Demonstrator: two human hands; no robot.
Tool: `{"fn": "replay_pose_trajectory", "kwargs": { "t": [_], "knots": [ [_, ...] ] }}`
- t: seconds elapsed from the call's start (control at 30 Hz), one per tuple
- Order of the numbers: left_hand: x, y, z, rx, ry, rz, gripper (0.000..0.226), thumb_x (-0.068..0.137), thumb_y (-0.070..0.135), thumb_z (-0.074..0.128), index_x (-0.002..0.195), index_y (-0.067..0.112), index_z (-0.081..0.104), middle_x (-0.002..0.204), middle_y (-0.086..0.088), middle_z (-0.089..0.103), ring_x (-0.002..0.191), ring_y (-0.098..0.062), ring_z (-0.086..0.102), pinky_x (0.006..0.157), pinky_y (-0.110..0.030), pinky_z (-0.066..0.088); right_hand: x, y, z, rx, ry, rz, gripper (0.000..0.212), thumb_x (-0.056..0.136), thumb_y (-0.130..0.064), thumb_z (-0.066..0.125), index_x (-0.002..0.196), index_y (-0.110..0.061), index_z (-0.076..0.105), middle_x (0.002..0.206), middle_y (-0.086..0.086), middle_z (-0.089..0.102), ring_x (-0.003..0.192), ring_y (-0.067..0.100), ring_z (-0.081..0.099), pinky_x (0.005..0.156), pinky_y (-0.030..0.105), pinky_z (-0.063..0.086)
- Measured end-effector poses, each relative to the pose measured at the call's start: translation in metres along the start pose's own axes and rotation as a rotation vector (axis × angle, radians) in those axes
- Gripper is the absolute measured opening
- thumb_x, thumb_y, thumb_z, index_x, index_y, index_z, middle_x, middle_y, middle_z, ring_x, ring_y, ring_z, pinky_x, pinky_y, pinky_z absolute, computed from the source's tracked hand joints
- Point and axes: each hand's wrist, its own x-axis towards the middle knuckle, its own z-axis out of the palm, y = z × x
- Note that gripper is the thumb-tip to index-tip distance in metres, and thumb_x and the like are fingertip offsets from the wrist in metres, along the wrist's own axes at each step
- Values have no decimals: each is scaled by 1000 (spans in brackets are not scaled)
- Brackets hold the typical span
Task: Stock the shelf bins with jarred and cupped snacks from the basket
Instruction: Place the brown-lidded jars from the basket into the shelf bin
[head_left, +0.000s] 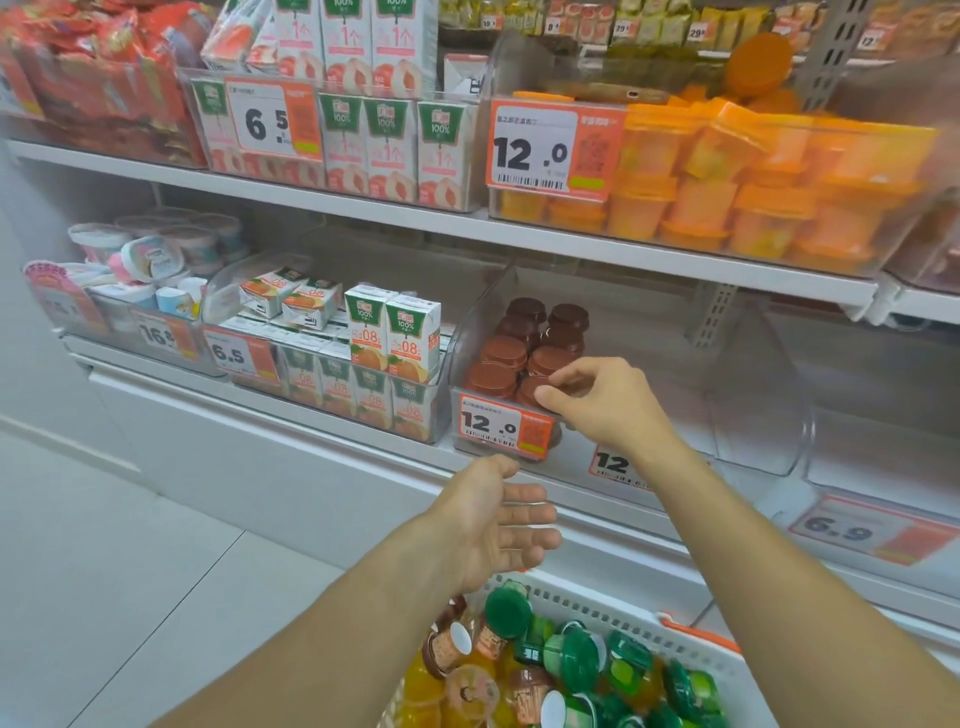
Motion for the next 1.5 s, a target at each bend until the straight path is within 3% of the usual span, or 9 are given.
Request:
{"fn": "replay_pose_trajectory", "kwargs": {
  "t": [0.27,0.47,0.57,0.67,0.77,0.97,1.17,1.33,1.5],
  "knots": [
    [10,-6,2,92,-18,-5,38,102,36,41,102,5,63,92,-14,70,64,-26,67,56,-30,51,-5,-5,-2,-153,43,-73,42,79,-55,75,105,-21,73,100,-4,70,98,13,63,82,27,47],
    [28,-29,1,528,48,81,35,100,32,46,110,2,61,94,-13,69,71,-29,68,60,-31,52,-48,-6,-17,-121,298,-507,7,86,-23,65,80,-21,68,81,-3,61,70,11,57,71,31,49],
    [45,-62,-11,1070,131,151,36,97,29,50,114,0,61,98,-15,69,86,-31,68,71,-35,53,-81,19,6,-143,99,-531,7,86,-20,65,79,-19,65,80,-5,59,65,10,52,67,29,46],
    [64,-107,-30,1385,131,41,46,95,29,54,134,5,53,130,-15,60,121,-30,57,99,-35,48,-111,66,38,-367,-288,-365,10,89,-26,60,91,-20,68,91,-2,64,81,15,58,76,36,52],
    [90,-157,-51,1486,280,-36,86,75,63,57,147,18,40,150,-10,46,138,-32,40,118,-47,28,-145,107,66,-544,-627,-255,15,89,-28,58,99,-20,66,99,1,66,90,22,61,76,36,54],
    [117,-203,-75,1282,281,41,68,96,44,49,155,24,22,152,-15,39,138,-37,38,113,-45,35,-181,151,108,-618,-769,-277,29,91,-29,57,116,-15,59,113,8,58,107,26,54,89,44,53],
    [156,-205,-72,919,506,119,56,95,51,52,140,18,43,122,-8,68,122,-35,56,109,-46,40,-173,144,135,-923,-664,-435,48,88,-43,62,124,-13,55,124,10,54,120,31,44,103,47,38],
    [175,-207,-85,732,730,54,55,77,52,64,114,12,57,99,-9,69,93,-32,67,83,-44,57,-162,134,160,-1145,-626,-490,41,87,-29,66,122,-8,58,119,12,57,113,30,46,103,45,34],
    [166,-201,-83,781,716,23,59,82,48,72,125,14,48,106,-8,65,91,-24,62,74,-34,53,-158,131,170,-1150,-675,-541,37,87,-31,66,117,-10,65,113,10,56,107,29,44,100,44,35]
  ]
}}
